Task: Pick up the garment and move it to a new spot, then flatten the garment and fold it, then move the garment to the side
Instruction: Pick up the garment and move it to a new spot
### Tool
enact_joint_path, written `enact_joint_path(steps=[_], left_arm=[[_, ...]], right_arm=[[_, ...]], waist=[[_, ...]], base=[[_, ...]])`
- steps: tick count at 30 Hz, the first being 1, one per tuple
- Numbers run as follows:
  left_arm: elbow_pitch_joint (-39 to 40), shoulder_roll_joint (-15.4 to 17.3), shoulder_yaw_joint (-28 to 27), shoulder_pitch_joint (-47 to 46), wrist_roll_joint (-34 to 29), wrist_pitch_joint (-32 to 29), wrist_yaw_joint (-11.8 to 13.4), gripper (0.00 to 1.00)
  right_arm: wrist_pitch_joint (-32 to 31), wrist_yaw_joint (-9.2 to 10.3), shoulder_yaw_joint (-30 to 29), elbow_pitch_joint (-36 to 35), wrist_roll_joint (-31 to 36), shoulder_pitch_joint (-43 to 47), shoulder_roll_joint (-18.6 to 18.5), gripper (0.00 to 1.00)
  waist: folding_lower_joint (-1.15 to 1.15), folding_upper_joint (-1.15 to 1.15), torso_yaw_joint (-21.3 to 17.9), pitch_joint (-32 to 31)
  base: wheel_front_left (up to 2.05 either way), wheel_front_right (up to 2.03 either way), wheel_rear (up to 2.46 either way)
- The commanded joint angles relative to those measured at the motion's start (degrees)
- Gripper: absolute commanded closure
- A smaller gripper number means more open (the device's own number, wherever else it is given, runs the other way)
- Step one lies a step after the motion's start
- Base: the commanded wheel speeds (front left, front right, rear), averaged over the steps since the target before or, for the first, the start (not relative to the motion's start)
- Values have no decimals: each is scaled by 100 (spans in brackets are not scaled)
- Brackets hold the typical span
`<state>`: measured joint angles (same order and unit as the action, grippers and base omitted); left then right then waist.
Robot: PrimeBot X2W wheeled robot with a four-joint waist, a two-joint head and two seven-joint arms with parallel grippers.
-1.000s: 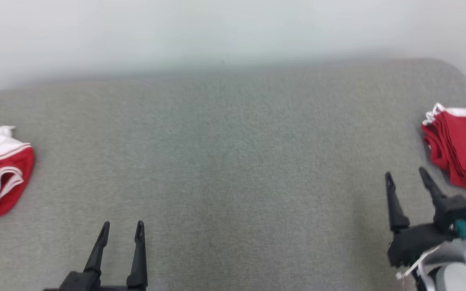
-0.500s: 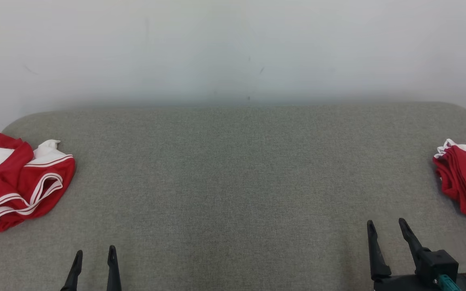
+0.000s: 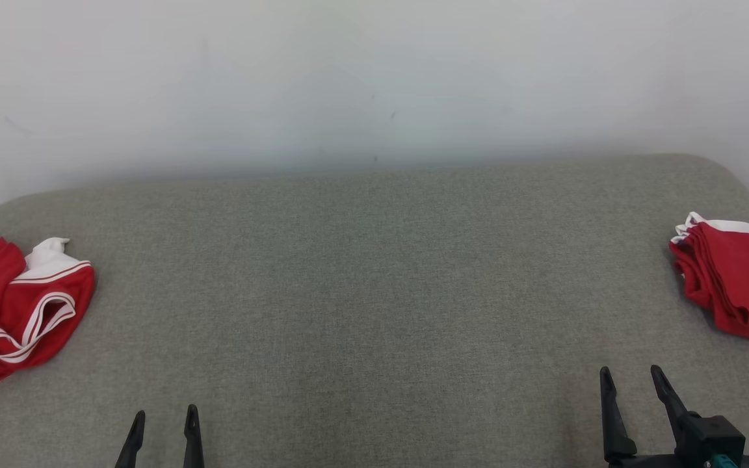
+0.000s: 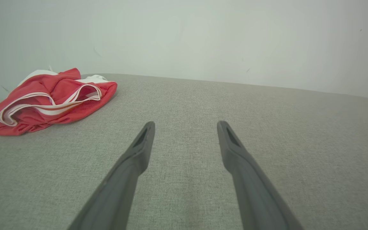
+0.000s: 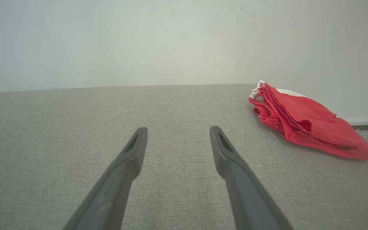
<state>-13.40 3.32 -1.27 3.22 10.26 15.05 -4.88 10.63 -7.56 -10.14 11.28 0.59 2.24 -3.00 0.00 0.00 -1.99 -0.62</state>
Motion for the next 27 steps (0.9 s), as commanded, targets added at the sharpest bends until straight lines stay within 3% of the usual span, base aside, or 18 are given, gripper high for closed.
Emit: enact_joint_path(steps=[1, 18, 27], left_arm=[[8, -12, -3, 59, -20, 17, -9, 0], [-10, -43, -39, 5, -90, 18, -67, 0], [27, -46, -34, -17, -41, 18, -57, 0]], right_arm=[[35, 16, -1, 13, 10, -9, 23, 0], [68, 16, 127, 83, -100, -11, 23, 0], [66, 16, 156, -5, -22, 3, 23, 0]], waist=[[0, 0, -26, -7], [0, 0, -99, 17], [0, 0, 51, 53]], base=[[0, 0, 0], [0, 0, 0], [0, 0, 0]])
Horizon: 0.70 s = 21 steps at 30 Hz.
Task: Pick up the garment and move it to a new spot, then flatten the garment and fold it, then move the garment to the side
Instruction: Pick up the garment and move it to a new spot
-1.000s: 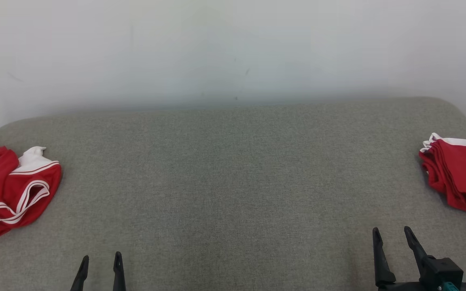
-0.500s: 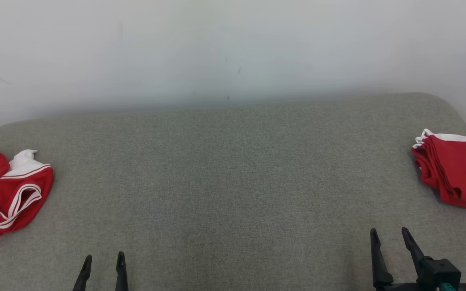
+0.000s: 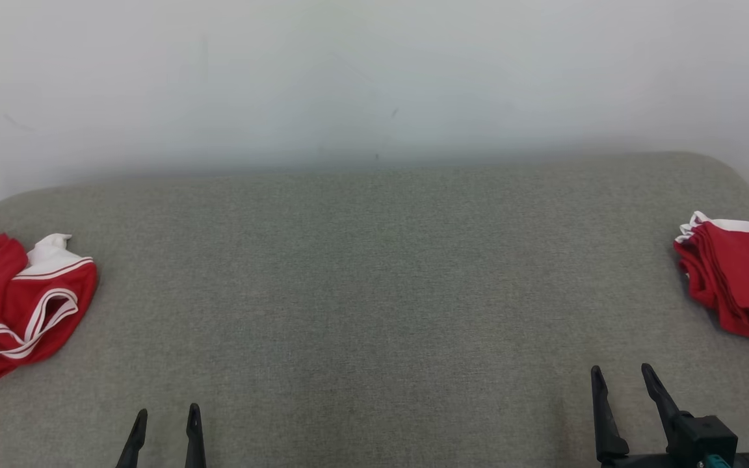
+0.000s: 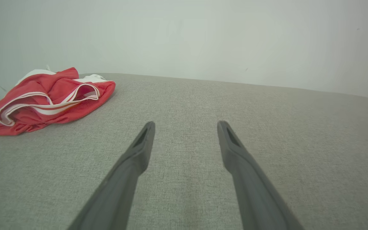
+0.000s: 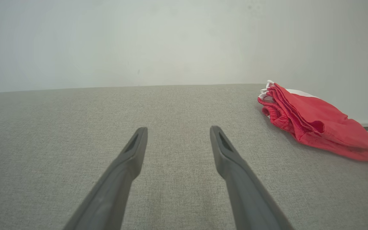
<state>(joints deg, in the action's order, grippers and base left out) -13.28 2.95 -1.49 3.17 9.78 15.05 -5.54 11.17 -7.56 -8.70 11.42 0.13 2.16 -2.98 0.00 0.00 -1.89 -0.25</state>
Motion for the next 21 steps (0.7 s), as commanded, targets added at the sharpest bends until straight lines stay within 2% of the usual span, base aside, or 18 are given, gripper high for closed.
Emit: enact_joint_path(steps=[1, 9, 21], left_arm=[[20, -9, -11, -5, 12, 18, 19, 0], [52, -9, -24, -19, 30, 18, 52, 0], [120, -8, -117, 118, -12, 18, 91, 0]], right_arm=[[0, 16, 12, -35, 36, 19, 20, 0], [-55, 16, 45, -151, 193, 78, 21, 0], [-87, 16, 203, -123, 151, 107, 21, 0]], waist=[[0, 0, 77, 23], [0, 0, 494, 77], [0, 0, 1647, -14]], base=[[0, 0, 0], [0, 0, 0], [0, 0, 0]])
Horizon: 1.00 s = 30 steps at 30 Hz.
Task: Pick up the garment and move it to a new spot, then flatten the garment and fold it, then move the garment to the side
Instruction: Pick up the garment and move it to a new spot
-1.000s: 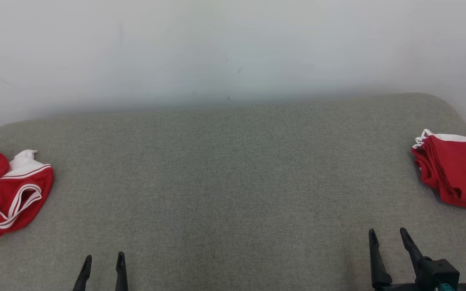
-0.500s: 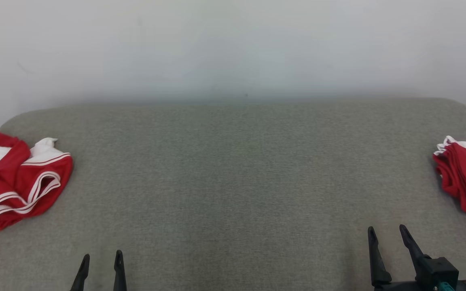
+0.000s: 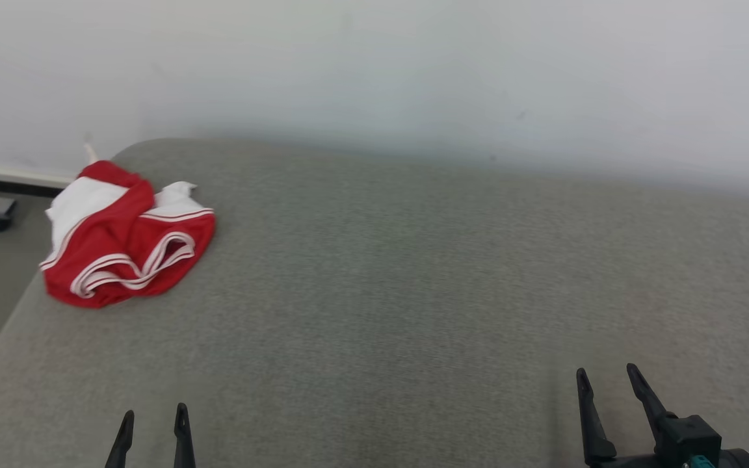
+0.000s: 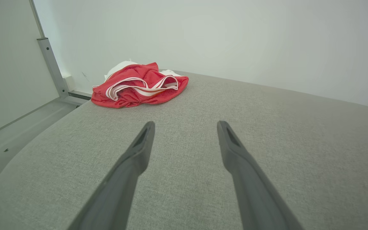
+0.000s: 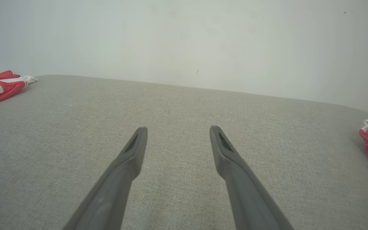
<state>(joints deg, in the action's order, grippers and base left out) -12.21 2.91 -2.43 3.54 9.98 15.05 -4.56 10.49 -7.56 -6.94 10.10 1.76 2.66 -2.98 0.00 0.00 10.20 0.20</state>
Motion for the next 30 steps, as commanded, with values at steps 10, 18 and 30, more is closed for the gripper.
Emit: enact_joint_path(steps=[10, 18, 30], left_arm=[[22, 5, -172, 140, -155, 18, -74, 0], [46, 31, -326, 221, -218, 18, -113, 0], [-255, 9, -421, 62, 150, 18, -163, 0]], right_arm=[[73, 16, 220, 138, -227, 10, 20, 0], [124, 16, 340, 262, -286, -5, 20, 0], [163, 16, 408, 365, -331, -117, 20, 0]], waist=[[0, 0, 1403, -185], [0, 0, 1856, -232], [0, 0, 1871, -197]], base=[[0, 0, 0], [0, 0, 0], [0, 0, 0]])
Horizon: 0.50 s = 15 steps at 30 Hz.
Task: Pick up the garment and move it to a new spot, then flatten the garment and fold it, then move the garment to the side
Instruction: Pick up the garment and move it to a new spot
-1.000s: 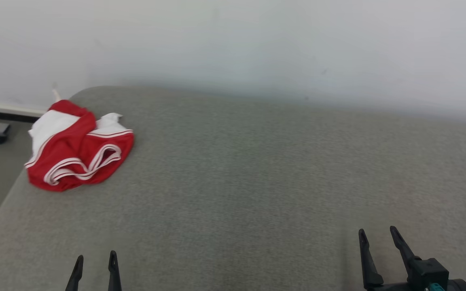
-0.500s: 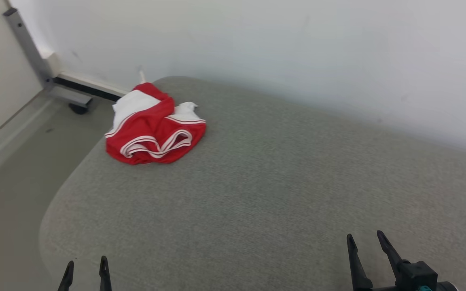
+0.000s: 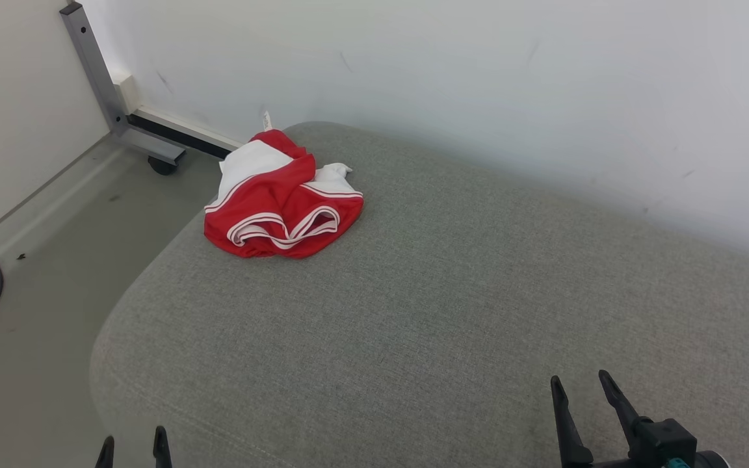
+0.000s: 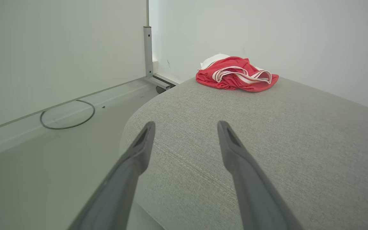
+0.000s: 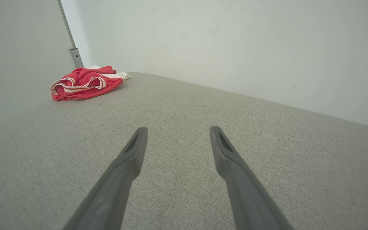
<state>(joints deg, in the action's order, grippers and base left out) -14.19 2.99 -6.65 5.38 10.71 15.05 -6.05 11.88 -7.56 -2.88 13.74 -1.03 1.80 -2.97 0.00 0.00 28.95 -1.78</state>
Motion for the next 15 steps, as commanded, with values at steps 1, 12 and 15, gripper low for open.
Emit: enact_joint_path(steps=[1, 12, 15], left_arm=[[-122, 2, 1, -205, 139, 18, -31, 0], [-1214, 163, 286, -1850, 490, -52, -109, 0], [-1611, 260, 362, -2596, 695, -216, -136, 0]], right_arm=[[26, 16, -5, 2, -50, -25, 18, 0], [-133, 16, 169, -303, 123, -185, 16, 0], [-277, 16, 259, -528, 247, -321, 13, 0]], waist=[[0, 0, -6, 3], [0, 0, -337, 477], [0, 0, -578, 843]], base=[[0, 0, 0], [0, 0, 0], [0, 0, 0]])
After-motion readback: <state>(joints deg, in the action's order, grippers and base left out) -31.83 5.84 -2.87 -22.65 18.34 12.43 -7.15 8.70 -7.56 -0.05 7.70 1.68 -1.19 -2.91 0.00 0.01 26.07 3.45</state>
